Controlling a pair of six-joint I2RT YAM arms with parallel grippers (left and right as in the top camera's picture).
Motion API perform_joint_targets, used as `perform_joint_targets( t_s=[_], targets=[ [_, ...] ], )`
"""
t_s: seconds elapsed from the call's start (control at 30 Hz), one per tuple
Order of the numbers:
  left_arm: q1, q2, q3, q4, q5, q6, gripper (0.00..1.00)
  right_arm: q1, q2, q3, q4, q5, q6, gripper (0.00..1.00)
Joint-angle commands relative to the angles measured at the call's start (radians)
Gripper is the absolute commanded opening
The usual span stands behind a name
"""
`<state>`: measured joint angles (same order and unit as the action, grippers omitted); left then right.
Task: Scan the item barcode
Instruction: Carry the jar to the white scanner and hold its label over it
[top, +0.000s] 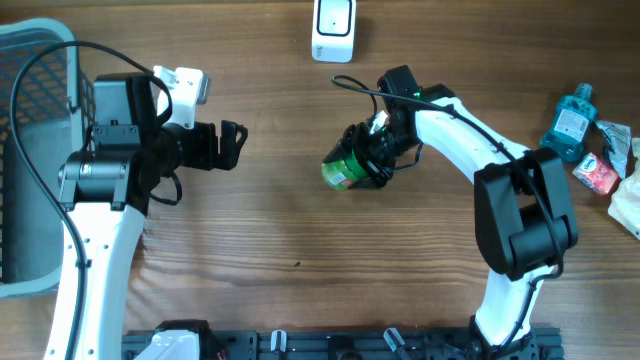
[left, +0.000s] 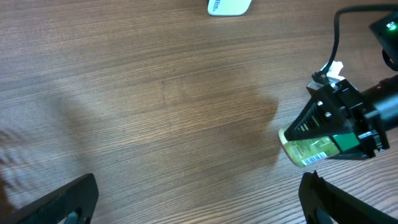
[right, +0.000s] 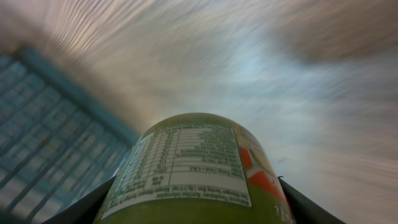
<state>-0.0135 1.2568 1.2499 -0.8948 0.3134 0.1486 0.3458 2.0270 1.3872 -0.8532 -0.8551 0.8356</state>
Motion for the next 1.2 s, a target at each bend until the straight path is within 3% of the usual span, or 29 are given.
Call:
perform_joint_targets(
  t_s=[0.0, 0.63, 0.9, 1.17],
  targets=[
    [0.005, 0.002, 0.014, 0.000, 0.019, -0.003, 1.00, -0.001, -0.064, 0.006, 0.005, -0.255, -0.024, 0.59],
    [0.005, 0.002, 0.014, 0.000, 0.019, -0.003, 1.00, 0.000, -0.163, 0.006, 0.058, -0.295, 0.005, 0.59],
    [0.005, 0.002, 0.014, 0.000, 0.019, -0.003, 1.00, 0.000, -0.164, 0.006, 0.304, 0.128, -0.127, 0.57],
    [0.005, 0.002, 0.014, 0.000, 0.019, -0.003, 1.00, 0.013, -0.164, 0.006, 0.576, 0.549, -0.162, 0.57]
  ],
)
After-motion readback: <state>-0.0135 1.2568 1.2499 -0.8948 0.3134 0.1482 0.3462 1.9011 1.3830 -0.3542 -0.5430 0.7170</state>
